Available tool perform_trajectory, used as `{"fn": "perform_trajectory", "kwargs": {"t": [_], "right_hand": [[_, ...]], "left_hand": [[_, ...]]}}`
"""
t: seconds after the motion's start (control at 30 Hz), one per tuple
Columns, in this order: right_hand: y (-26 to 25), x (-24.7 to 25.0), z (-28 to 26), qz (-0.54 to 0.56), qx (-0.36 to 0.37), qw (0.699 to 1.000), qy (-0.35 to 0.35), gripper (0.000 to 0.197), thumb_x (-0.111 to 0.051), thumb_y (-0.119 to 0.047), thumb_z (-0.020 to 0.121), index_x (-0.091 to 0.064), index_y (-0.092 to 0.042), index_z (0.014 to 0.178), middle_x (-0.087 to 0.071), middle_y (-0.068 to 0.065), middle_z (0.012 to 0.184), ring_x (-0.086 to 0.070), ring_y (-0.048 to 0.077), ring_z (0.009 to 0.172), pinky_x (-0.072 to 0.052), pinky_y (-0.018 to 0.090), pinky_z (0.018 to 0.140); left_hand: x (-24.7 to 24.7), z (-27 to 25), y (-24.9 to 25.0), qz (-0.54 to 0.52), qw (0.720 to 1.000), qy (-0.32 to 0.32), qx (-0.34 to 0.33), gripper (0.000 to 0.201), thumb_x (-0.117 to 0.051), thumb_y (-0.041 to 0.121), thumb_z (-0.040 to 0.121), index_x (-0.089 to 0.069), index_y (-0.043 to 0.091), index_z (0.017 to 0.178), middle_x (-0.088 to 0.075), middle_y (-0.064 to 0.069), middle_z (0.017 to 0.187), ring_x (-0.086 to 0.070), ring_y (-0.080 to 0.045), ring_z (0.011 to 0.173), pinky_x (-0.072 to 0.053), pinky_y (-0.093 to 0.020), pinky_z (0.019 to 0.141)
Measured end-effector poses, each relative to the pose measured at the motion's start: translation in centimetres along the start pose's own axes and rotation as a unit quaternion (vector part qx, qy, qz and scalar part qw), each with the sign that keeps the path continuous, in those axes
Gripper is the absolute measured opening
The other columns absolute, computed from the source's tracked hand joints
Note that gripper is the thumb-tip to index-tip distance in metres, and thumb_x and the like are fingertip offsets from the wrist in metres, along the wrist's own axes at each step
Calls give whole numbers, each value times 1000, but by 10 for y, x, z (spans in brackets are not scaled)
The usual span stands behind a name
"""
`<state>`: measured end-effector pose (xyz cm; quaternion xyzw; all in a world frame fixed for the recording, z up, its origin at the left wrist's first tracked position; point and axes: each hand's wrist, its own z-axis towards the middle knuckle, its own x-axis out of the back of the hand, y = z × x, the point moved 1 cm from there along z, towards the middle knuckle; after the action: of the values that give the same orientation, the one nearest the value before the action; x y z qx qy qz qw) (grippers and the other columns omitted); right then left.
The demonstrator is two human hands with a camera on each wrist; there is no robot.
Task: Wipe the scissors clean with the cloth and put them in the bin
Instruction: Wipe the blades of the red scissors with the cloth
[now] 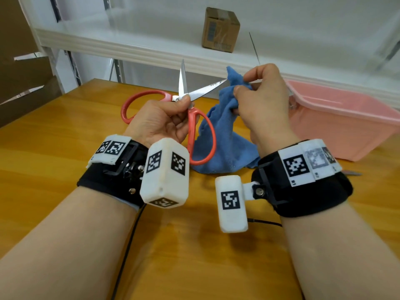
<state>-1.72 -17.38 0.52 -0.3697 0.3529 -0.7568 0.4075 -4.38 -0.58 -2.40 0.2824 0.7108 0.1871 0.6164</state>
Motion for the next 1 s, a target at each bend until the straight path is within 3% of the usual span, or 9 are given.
{"fn": "perform_trajectory", "kwargs": {"t": [0.23,0.27,0.33,0.37,0.4,0.5,0.6,0.8,1.0], "right_hand": [[-7,-10,-7,53,-26,997,-42,20,-67,-8,82,-53,-23,85,-62,5,90,-70,24,84,-62,44,71],[-7,-11,-6,75,-36,995,-54,20,-68,-6,84,-53,-20,85,-62,6,89,-71,23,82,-63,41,69],[-10,-11,-8,120,-60,987,-86,20,-70,-3,87,-54,-16,84,-62,9,91,-72,24,83,-63,35,68],[-12,-12,-9,134,-70,983,-105,20,-70,-2,87,-54,-15,84,-62,10,92,-73,26,84,-63,35,69],[-14,-12,-10,141,-77,979,-124,21,-71,-1,86,-55,-15,85,-63,12,95,-72,28,86,-63,36,71],[-15,-14,-13,140,-82,974,-156,32,-73,7,80,-56,-19,90,-64,17,104,-71,33,94,-63,44,78],[-12,-16,-15,157,-92,974,-133,40,-76,7,77,-52,-21,93,-63,18,106,-70,34,97,-62,47,80],[-10,-13,-16,215,-135,960,-118,59,-82,0,76,-43,-20,116,-62,17,112,-74,29,87,-63,40,73],[-12,-12,-17,251,-161,949,-104,59,-76,12,77,-42,-15,117,-62,19,110,-73,34,88,-64,42,73]], "left_hand": [[2,3,0,-8,1000,-1,6,89,-72,-4,67,-37,12,148,-68,-9,82,-68,-17,75,-60,-29,61],[1,2,0,-6,1000,1,6,76,-71,-5,71,-46,10,141,-68,-9,83,-68,-17,76,-61,-29,64],[-2,1,-1,33,999,15,2,19,-65,-5,82,-71,1,99,-67,-9,76,-69,-15,69,-61,-30,70],[-3,0,-2,50,999,18,1,13,-63,-4,86,-73,2,79,-67,-8,73,-68,-15,67,-60,-29,74],[-4,-1,-1,61,998,17,0,16,-63,-2,87,-71,1,73,-67,-9,72,-68,-15,67,-59,-29,77],[-3,1,0,59,998,17,-1,2,-65,-1,86,-65,-1,84,-68,-10,74,-69,-17,73,-59,-29,79],[-4,1,-1,61,998,12,3,2,-66,-1,85,-65,-1,87,-68,-10,77,-69,-17,76,-59,-29,79],[-7,-3,-5,72,997,-26,20,13,-65,-1,83,-67,-2,95,-70,-10,86,-68,-17,84,-58,-26,79],[-9,-6,-7,102,995,-14,16,14,-61,-3,85,-71,-2,76,-70,-10,74,-68,-16,70,-59,-22,69]]}}
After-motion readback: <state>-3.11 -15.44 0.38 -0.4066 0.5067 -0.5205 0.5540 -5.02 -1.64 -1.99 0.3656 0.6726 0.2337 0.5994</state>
